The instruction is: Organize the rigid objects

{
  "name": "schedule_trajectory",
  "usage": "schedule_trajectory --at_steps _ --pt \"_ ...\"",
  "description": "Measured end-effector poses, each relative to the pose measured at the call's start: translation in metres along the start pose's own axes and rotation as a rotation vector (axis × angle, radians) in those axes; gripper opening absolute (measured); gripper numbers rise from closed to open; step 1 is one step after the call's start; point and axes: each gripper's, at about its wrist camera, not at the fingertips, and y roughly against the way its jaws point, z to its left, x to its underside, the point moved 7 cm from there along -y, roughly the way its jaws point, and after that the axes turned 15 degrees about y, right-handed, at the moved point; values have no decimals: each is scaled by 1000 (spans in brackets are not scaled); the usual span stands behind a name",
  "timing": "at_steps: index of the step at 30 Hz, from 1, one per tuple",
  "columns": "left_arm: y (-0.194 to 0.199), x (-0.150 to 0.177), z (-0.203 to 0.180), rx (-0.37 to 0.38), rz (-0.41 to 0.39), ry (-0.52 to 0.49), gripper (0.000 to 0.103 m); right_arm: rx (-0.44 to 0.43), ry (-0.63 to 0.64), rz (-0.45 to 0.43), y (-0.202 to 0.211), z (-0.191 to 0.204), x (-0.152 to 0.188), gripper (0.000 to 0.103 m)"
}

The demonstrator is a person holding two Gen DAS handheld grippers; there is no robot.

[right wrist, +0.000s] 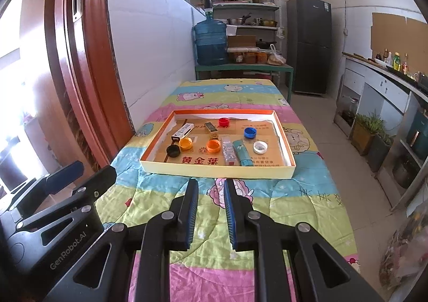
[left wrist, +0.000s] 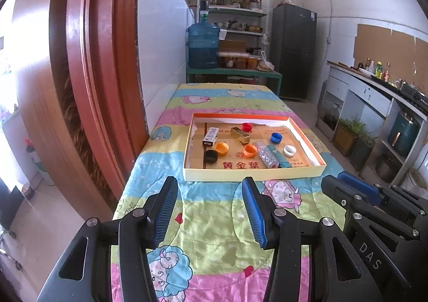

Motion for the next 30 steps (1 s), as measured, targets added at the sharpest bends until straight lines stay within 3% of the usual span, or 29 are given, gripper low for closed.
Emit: schedule_trajectory --at_steps 30 --pt "-17 18 6 -41 44 5 52 -9 45 5 -13 10 7 19"
